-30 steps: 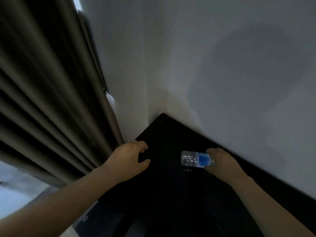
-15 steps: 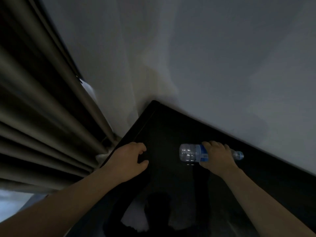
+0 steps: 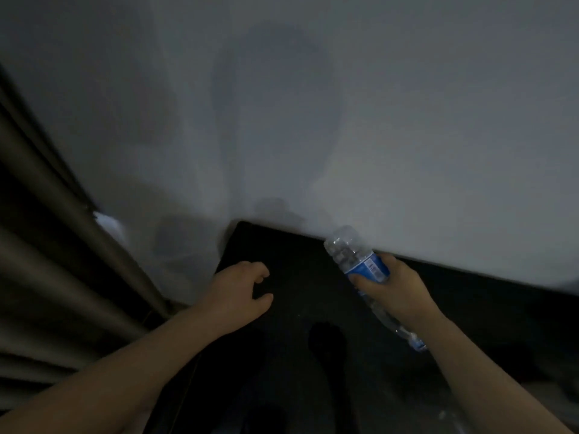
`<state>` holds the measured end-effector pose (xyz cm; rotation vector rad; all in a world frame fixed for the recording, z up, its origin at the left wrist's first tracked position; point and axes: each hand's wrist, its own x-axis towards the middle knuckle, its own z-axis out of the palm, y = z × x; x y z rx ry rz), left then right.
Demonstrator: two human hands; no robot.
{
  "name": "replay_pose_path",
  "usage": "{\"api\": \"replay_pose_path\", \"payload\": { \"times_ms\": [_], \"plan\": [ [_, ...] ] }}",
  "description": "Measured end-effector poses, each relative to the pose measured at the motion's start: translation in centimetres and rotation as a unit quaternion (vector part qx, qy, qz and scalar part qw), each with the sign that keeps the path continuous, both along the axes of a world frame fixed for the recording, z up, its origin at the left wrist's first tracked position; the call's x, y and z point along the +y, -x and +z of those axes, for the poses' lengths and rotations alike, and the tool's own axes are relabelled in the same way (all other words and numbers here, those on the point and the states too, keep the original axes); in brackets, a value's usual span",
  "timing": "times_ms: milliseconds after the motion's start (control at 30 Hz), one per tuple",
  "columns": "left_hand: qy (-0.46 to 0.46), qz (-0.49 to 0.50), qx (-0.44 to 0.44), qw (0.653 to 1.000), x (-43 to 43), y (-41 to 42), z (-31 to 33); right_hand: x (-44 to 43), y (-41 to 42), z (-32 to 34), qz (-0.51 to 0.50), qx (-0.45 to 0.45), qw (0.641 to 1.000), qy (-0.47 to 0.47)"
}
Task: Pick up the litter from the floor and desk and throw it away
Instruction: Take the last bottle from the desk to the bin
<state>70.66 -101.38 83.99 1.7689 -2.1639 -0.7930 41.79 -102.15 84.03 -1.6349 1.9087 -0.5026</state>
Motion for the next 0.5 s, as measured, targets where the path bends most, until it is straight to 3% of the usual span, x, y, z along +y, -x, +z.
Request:
{"api": "replay_pose_path", "payload": {
  "times_ms": [200, 500],
  "plan": [
    [0.075, -0.145, 0.045, 0.986, -0.6, 4.0, 6.9, 9.8, 1.9, 7.8, -0.179, -0.032, 0.98, 0.08],
    [0.096, -0.371, 0.113, 0.917, 8.5, 19.0, 14.1, 29.9, 7.4, 16.3, -0.4, 0.022, 0.9, 0.173]
  ]
}}
